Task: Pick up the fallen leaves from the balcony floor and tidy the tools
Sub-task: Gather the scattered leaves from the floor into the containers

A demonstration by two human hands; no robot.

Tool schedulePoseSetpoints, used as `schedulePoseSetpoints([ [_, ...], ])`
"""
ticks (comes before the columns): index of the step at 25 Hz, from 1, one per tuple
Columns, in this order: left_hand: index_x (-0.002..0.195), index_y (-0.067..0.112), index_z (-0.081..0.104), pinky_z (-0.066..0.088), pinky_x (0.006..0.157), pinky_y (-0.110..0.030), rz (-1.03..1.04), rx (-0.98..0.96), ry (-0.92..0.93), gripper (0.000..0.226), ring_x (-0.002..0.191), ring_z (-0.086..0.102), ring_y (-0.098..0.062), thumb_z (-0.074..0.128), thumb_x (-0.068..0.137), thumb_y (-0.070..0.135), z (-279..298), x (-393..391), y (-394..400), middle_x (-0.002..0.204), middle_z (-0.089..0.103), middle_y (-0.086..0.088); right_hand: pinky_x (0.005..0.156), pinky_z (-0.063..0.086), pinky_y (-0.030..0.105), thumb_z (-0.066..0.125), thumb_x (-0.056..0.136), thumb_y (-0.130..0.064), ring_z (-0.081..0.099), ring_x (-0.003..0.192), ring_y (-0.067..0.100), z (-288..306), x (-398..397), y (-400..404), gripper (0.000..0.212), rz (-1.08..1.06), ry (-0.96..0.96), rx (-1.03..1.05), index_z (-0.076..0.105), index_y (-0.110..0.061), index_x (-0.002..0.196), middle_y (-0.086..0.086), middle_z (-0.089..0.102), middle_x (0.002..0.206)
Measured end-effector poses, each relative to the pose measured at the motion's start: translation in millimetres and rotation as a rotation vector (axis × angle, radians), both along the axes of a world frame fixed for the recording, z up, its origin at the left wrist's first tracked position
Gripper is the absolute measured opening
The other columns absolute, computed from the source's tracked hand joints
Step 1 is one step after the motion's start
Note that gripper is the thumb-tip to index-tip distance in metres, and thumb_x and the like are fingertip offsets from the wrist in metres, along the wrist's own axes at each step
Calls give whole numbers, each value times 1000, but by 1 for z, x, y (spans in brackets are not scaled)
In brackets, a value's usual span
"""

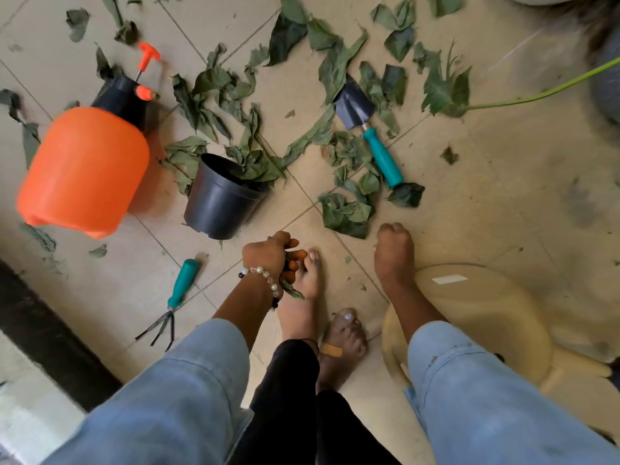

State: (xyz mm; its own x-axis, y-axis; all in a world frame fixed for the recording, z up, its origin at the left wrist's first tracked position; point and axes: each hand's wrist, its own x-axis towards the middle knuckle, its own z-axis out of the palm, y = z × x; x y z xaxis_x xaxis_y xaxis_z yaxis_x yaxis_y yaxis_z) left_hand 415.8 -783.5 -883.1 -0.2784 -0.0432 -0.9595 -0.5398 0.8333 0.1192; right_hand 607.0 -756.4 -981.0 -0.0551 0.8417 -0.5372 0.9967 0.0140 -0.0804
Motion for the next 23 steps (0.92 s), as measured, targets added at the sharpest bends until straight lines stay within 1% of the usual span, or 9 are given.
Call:
schedulePoseSetpoints([
  [2,79,2,63,29,33,-14,-24,7,12,27,32,40,-12,51,96,20,0,1,-1,56,65,-11,75,48,28,58,83,7,65,91,27,4,3,4,19,-94,168,9,69,-2,97,15,68,98],
  [4,80,1,63,30,34,-14,-41,20,10,26,33,41,-13,52,96,19,3,2,0,55,64,-10,70,47,22,61,81,8,67,86,24,13,9,21,21,-418,338,90,71,-4,95,12,70,92],
  [6,81,1,63,31,33,-15,-55,35,9,26,33,42,-13,52,96,20,4,1,4,60,65,-12,77,51,23,68,78,7,65,96,24,18,14,44,37,-654,427,200,65,-5,113,13,66,103],
  [9,81,1,63,32,33,-16,-62,43,13,27,32,43,-13,52,97,19,0,3,11,66,64,-13,93,44,25,65,82,6,52,113,25,17,15,69,58,-492,361,101,48,-9,137,15,49,126],
  [14,85,-2,63,32,36,-17,-57,87,-16,18,37,46,-16,56,93,13,-3,11,15,65,63,-15,80,50,26,60,86,5,63,94,26,9,12,56,27,-255,119,109,67,-1,111,18,64,107],
  [16,88,-3,63,33,36,-18,-44,102,-34,14,43,50,-19,57,92,10,3,14,13,68,63,-18,73,55,24,67,80,6,69,83,24,22,6,47,21,-474,293,54,71,2,101,15,71,95],
  [19,86,1,65,36,35,-18,-8,137,-42,19,46,55,-20,60,94,18,12,21,9,71,63,-17,69,59,25,72,75,9,72,76,21,70,-12,42,27,-968,830,-255,69,3,100,11,72,90],
  [21,82,6,68,38,36,-19,-2,167,-34,32,44,54,-18,59,94,35,16,28,11,68,64,-13,72,59,28,72,74,8,72,80,22,100,-31,34,24,-927,1025,-477,70,0,96,12,72,90],
  [23,76,8,69,44,44,-25,11,186,-19,45,45,53,-22,60,90,50,20,31,14,66,65,-14,74,59,31,73,74,7,70,78,22,118,-52,20,20,-660,1004,-457,73,-3,91,10,72,86],
])
